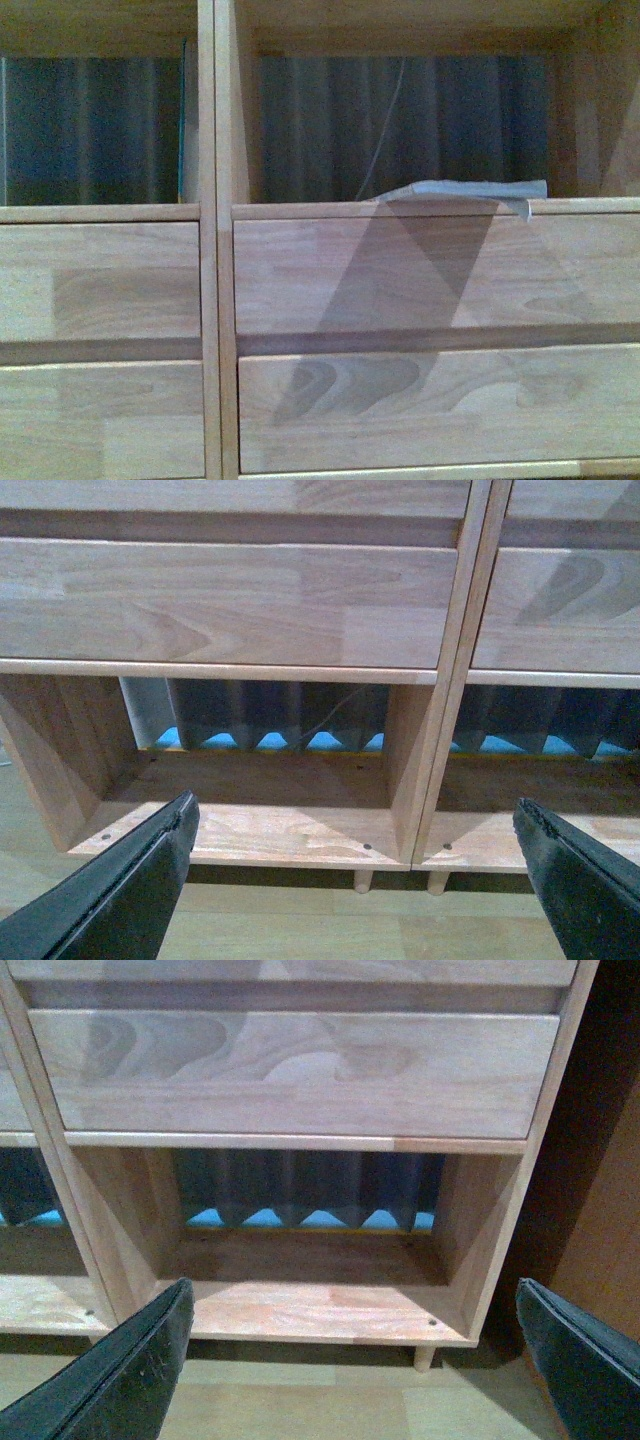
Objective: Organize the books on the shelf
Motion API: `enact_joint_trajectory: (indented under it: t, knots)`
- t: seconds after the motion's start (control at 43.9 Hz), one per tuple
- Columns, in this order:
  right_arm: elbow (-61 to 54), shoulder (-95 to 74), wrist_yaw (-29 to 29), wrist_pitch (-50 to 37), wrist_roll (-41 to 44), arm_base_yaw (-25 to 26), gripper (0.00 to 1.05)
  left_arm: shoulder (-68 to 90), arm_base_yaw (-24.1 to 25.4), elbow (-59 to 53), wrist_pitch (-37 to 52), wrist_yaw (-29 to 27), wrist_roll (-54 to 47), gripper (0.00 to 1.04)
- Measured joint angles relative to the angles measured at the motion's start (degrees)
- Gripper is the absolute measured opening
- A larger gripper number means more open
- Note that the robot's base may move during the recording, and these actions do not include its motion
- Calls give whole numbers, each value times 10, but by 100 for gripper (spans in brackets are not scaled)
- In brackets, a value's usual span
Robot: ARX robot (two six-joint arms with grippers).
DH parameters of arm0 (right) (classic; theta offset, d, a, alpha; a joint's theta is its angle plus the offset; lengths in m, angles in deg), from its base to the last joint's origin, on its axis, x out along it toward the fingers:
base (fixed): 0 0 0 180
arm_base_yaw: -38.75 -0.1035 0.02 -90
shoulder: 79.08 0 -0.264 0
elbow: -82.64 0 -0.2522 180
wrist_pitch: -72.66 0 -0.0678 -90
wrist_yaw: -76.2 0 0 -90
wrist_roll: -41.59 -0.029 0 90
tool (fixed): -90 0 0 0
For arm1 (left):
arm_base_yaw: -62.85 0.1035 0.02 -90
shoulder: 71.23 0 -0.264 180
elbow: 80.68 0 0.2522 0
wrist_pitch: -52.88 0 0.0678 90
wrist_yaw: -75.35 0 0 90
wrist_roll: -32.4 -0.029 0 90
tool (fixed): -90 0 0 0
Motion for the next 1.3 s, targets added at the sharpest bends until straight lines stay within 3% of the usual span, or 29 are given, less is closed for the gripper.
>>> enact_joint_trajectory:
  t: [0.684, 0.729, 0.752, 0.798, 0.866, 0.912, 1.003, 1.117, 1.299]
  knots:
    - [0, 0, 0, 0, -2, 0, 98, 0, 0, 0, 0, 0, 0, 97]
    - [0, -10, 52, -17, -22, 18, 98, 0, 0, 0, 0, 0, 0, 97]
    - [1, -29, 141, -47, -54, 47, 98, 0, 0, 0, 0, 0, 0, 97]
    - [10, -63, 238, -88, -98, 86, 98, 0, 0, 0, 0, 1, 0, 97]
    - [36, -125, 341, -151, -164, 127, 98, 0, 0, 0, 0, 0, 0, 97]
    - [56, -161, 377, -183, -198, 130, 98, 0, 0, 0, 0, 0, 0, 97]
    - [123, -283, 343, -254, -275, 96, 98, 0, 0, 0, 0, 0, 0, 97]
    - [162, -406, 301, -304, -315, 22, 98, 0, 0, 0, 0, 0, 0, 97]
    - [234, -611, 251, -396, -398, -50, 98, 0, 0, 0, 0, 0, 0, 97]
